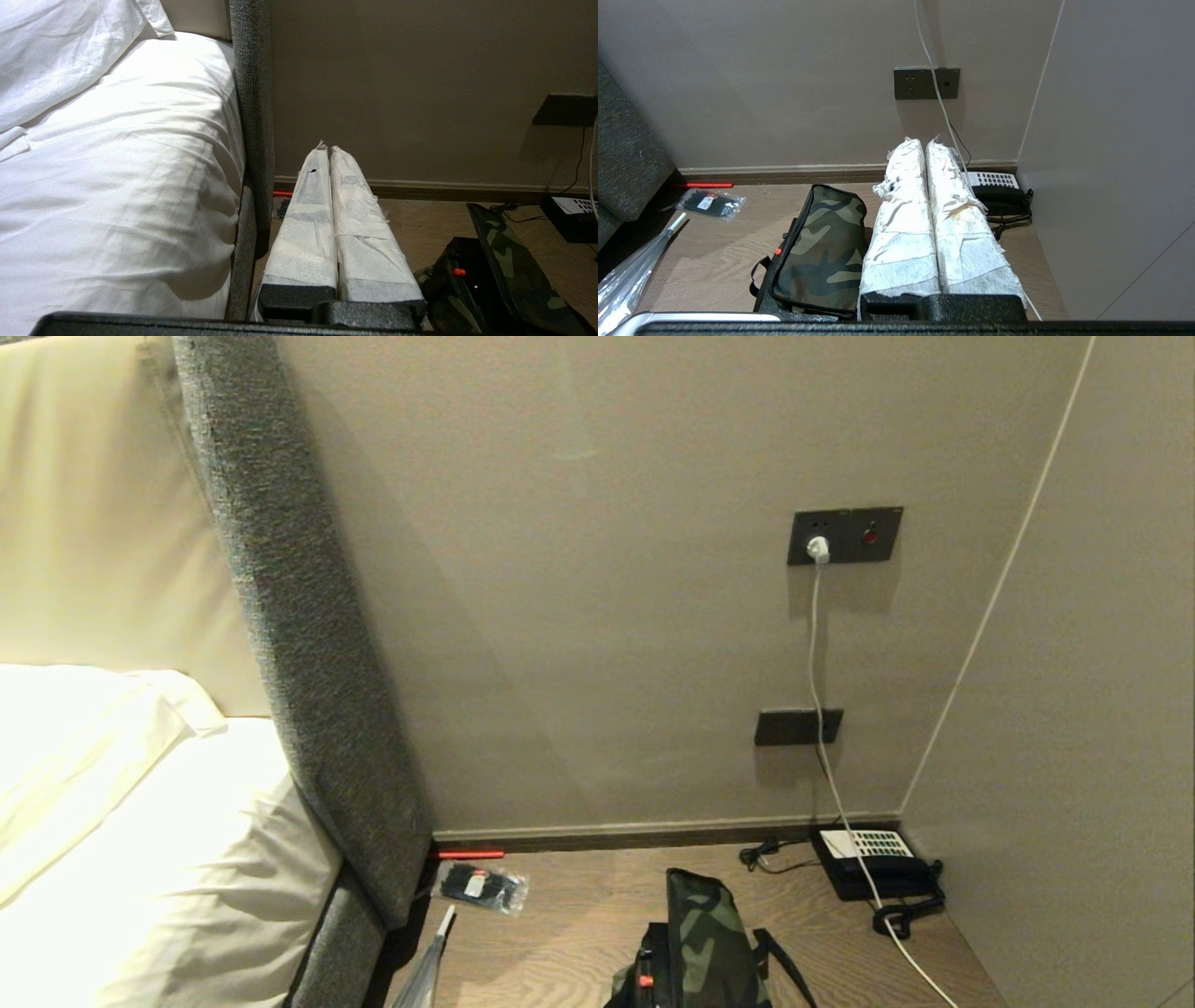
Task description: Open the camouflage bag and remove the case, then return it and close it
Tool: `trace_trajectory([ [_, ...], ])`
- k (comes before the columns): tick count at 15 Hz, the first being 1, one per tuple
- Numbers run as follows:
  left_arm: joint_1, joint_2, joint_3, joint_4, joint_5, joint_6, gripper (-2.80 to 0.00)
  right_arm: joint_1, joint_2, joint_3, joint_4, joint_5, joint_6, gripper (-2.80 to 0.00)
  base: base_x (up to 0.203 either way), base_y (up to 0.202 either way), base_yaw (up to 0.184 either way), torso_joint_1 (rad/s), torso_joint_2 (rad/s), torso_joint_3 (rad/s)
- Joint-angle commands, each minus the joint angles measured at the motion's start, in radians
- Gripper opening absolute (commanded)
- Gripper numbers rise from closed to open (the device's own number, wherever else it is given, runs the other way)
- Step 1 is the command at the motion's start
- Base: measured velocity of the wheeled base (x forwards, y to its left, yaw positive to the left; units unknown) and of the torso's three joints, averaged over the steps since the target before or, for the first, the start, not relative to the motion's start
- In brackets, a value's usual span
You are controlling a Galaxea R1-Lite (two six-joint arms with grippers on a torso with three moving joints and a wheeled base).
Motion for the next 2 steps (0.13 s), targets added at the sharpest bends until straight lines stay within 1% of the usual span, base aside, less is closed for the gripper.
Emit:
trace_trajectory([
  [1, 0.000, 0.000, 0.003, 0.000, 0.001, -0.001, -2.80, 0.000, -0.001, 0.000, 0.000, 0.000, -0.001, -2.80, 0.000, 0.000, 0.000, 0.000, 0.00, 0.000],
  [2, 0.000, 0.000, 0.003, 0.000, 0.001, -0.001, -2.80, 0.000, -0.001, 0.000, 0.000, 0.000, -0.001, -2.80, 0.000, 0.000, 0.000, 0.000, 0.00, 0.000],
])
